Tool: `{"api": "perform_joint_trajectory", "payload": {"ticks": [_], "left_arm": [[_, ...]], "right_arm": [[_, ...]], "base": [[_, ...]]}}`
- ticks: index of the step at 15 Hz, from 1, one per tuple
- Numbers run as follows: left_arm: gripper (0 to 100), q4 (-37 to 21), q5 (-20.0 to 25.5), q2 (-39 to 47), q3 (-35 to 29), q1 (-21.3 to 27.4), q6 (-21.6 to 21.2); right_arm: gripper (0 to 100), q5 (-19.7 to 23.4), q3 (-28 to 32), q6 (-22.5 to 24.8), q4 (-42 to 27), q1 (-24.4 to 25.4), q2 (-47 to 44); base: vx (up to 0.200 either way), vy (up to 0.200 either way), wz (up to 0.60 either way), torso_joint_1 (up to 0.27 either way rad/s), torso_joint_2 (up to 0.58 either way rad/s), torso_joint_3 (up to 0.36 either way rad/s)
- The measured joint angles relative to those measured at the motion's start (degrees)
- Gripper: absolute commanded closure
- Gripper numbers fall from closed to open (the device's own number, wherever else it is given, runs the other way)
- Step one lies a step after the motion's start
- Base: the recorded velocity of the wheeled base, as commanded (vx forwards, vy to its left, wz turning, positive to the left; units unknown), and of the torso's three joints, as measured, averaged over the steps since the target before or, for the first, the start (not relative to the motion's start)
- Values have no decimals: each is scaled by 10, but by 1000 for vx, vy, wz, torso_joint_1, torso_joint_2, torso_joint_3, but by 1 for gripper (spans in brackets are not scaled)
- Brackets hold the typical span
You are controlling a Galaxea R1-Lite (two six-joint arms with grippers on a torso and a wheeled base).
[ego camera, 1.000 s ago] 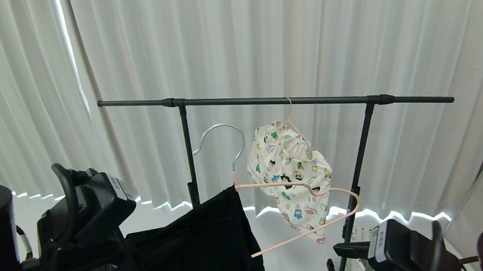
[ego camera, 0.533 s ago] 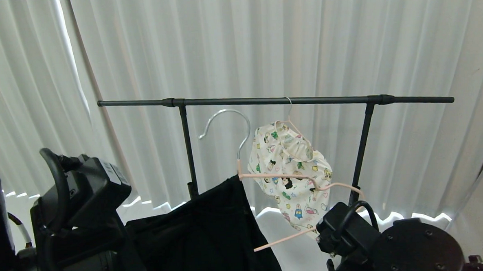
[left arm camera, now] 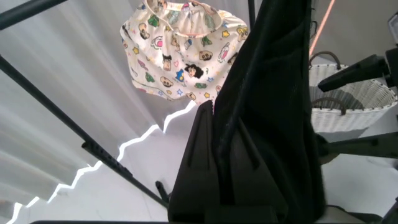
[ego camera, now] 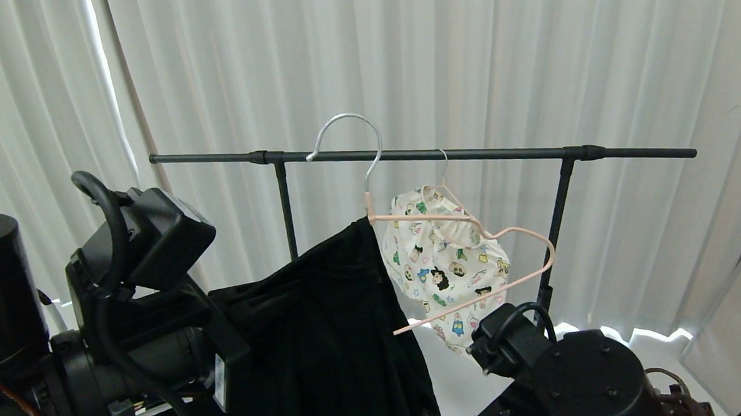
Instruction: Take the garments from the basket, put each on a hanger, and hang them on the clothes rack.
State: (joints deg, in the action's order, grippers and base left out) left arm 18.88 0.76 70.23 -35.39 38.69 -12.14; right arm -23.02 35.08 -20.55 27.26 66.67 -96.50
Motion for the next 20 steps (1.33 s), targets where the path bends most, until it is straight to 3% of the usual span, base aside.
{"api": "perform_joint_trajectory", "payload": {"ticks": [8,20], "left_arm": [[100,0,1,12,-12,3,2],[100,0,1,16,-11,3,1]], "right_arm": [[0,-19,31,-1,4,-16,-32],[0,-33,27,0,3,-29,-24]], "base": [[0,0,0,0,0,0],[0,0,0,0,0,0]]}}
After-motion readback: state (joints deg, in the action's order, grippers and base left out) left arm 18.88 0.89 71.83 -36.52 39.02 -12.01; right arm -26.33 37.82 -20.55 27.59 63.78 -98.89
